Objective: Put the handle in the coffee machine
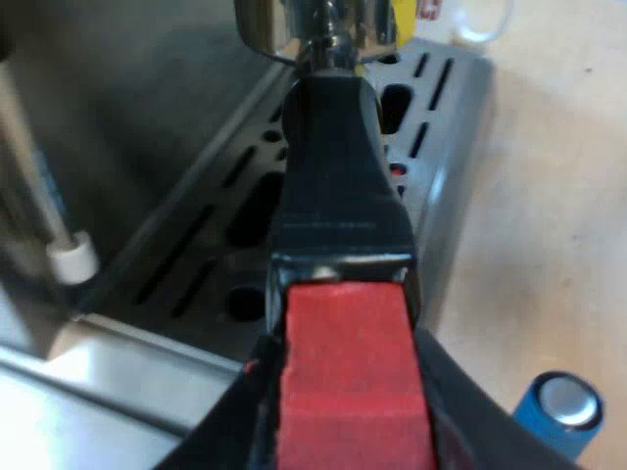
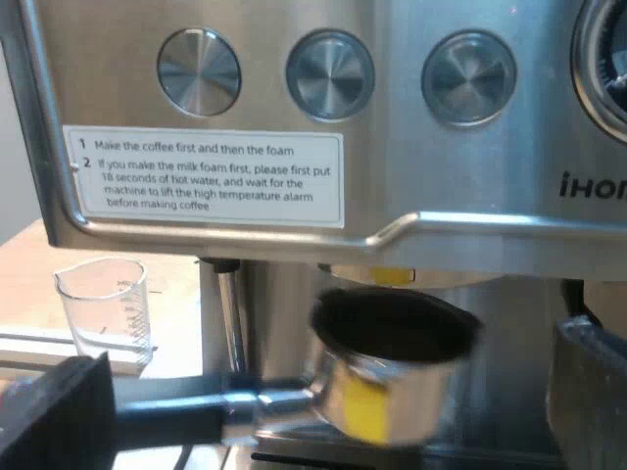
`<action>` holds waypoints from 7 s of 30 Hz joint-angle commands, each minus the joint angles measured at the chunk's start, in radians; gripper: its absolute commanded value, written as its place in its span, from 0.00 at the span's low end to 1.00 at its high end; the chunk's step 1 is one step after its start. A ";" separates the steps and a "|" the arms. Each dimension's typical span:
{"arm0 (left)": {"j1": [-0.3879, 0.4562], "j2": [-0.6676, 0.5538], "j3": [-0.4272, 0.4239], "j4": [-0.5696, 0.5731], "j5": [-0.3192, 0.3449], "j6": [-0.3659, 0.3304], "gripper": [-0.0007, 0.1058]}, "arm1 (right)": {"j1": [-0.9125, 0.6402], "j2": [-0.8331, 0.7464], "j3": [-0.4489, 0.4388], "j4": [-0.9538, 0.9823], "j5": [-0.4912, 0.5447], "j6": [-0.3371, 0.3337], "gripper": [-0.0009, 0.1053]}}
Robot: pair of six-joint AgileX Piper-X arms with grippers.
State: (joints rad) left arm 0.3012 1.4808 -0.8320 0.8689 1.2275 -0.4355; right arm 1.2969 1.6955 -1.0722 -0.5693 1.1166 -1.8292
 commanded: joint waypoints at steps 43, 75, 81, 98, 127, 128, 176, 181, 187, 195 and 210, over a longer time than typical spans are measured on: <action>-0.039 -0.009 -0.063 -0.004 0.073 -0.040 0.01 | 0.000 -0.001 -0.007 0.029 0.000 -0.006 0.86; -0.035 -0.030 -0.102 0.026 0.150 -0.035 0.01 | 0.000 -0.001 -0.007 0.029 0.000 -0.006 0.86; -0.035 -0.054 -0.102 0.026 0.150 -0.035 0.01 | 0.000 -0.001 -0.007 0.029 0.000 -0.006 0.86; -0.039 -0.056 -0.104 0.011 0.216 -0.065 0.01 | 0.000 -0.001 -0.007 0.029 0.000 -0.006 0.86; -0.039 -0.056 -0.104 -0.088 0.247 -0.083 0.01 | 0.000 -0.001 0.001 0.029 0.000 -0.006 0.86; -0.039 -0.056 -0.104 -0.088 0.247 -0.083 0.01 | 0.000 -0.001 0.001 0.029 0.000 -0.006 0.86; -0.039 -0.047 -0.104 -0.056 0.193 -0.144 0.01 | -0.087 0.146 0.001 0.021 -0.165 0.071 0.21; -0.039 -0.047 -0.104 -0.056 0.193 -0.144 0.01 | -0.147 0.173 0.001 -0.028 -0.228 0.125 0.15; -0.039 -0.047 -0.104 -0.056 0.193 -0.144 0.01 | -0.213 0.194 0.001 -0.126 -0.269 0.124 0.15; -0.039 -0.047 -0.104 -0.056 0.193 -0.144 0.01 | -0.259 0.232 -0.023 -0.182 -0.269 0.122 0.36; -0.039 -0.047 -0.104 -0.056 0.193 -0.144 0.01 | -0.278 0.299 -0.134 -0.290 -0.220 -0.015 0.37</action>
State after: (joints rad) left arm 0.2662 1.4549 -0.9189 0.8175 1.2727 -0.5648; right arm 1.0240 1.9944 -1.1985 -0.8366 0.8873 -1.8250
